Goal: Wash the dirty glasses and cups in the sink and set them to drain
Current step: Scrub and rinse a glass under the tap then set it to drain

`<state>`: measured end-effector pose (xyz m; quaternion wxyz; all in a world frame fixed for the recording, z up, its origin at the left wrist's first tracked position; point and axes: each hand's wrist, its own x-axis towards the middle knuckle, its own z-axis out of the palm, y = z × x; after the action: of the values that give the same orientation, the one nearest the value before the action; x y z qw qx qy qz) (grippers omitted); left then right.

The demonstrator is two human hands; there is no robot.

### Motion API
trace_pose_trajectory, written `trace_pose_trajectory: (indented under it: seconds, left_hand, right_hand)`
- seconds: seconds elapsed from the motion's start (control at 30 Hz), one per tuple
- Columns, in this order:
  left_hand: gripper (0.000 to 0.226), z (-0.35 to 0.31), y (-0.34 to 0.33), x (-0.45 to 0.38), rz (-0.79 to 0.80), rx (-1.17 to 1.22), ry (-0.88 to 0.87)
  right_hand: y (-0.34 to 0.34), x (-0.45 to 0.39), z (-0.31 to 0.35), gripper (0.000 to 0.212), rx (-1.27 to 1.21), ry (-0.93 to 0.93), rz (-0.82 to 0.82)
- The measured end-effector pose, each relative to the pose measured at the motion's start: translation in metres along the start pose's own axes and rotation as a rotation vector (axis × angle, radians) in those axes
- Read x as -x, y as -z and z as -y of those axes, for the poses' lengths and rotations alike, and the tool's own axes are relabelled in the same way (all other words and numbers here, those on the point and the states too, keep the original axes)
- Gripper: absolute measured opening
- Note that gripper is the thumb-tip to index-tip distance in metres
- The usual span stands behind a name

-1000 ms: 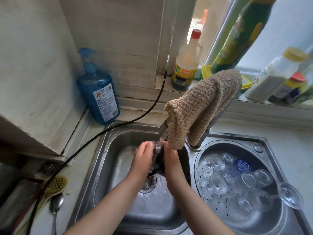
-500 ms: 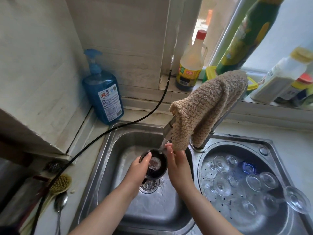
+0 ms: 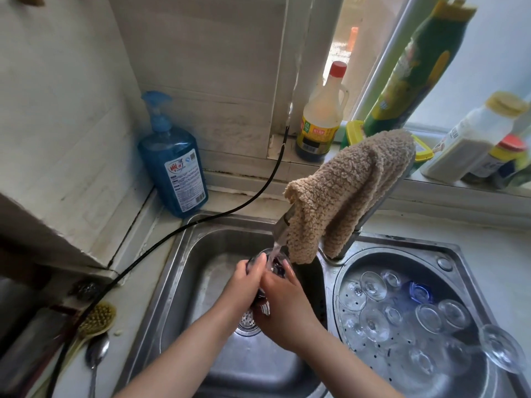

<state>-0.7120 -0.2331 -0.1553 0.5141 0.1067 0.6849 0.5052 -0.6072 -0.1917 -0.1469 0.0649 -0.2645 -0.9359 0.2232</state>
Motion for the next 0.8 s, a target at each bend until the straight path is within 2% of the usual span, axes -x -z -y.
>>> trace_pose_trajectory:
  seconds: [0.1, 0.17, 0.27, 0.33, 0.4, 0.47, 0.5, 0.53, 0.6, 0.63, 0.67, 0.7, 0.73, 0.8]
  left_hand:
    - [0.058, -0.001, 0.000, 0.000, -0.006, -0.043, 0.005]
    - [0.060, -0.003, 0.006, -0.001, -0.004, -0.026, 0.024]
    - [0.073, -0.003, 0.015, -0.003, -0.017, -0.078, -0.013]
    - [0.083, -0.002, 0.018, -0.004, -0.034, -0.112, -0.036]
    - [0.080, -0.004, 0.016, -0.004, -0.036, -0.117, -0.053]
    - [0.066, -0.007, 0.013, -0.004, -0.058, -0.122, -0.058]
    - [0.061, -0.007, 0.011, -0.004, -0.071, -0.121, -0.048]
    - [0.058, -0.007, 0.009, -0.006, -0.085, -0.120, -0.031]
    - [0.056, -0.005, 0.007, -0.007, -0.119, -0.125, -0.006]
    - [0.057, -0.006, 0.007, -0.007, -0.124, -0.130, 0.003]
    - [0.060, -0.008, 0.007, -0.007, -0.120, -0.127, 0.008]
    - [0.064, -0.009, 0.009, -0.007, -0.105, -0.116, 0.017]
    - [0.067, -0.009, 0.010, -0.008, -0.090, -0.109, 0.015]
    - [0.061, -0.014, 0.014, -0.007, -0.061, -0.109, -0.006]
  right_hand:
    - [0.002, -0.008, 0.009, 0.064, -0.064, -0.056, 0.026]
    - [0.005, -0.003, 0.009, 0.056, -0.023, 0.009, 0.099]
    - [0.014, 0.002, -0.016, 0.041, 0.301, 0.232, 0.119]
    - [0.024, 0.001, -0.032, 0.035, 0.417, 0.279, 0.072]
    - [0.026, -0.001, -0.032, 0.034, 0.433, 0.277, 0.066]
    - [0.020, 0.002, -0.016, 0.026, 0.418, 0.217, 0.083]
    - [0.017, 0.001, -0.005, 0.026, 0.342, 0.171, 0.089]
    - [0.018, 0.000, 0.007, 0.033, 0.159, 0.076, 0.128]
    - [0.024, -0.006, 0.026, 0.045, -0.329, -0.197, 0.209]
    - [0.024, -0.009, 0.029, 0.048, -0.524, -0.272, 0.222]
    - [0.021, -0.010, 0.028, 0.050, -0.603, -0.284, 0.197]
    - [0.017, -0.008, 0.027, 0.054, -0.596, -0.267, 0.174]
    - [0.012, -0.005, 0.024, 0.056, -0.456, -0.214, 0.156]
    - [0.006, 0.002, 0.005, 0.055, -0.016, 0.041, 0.057]
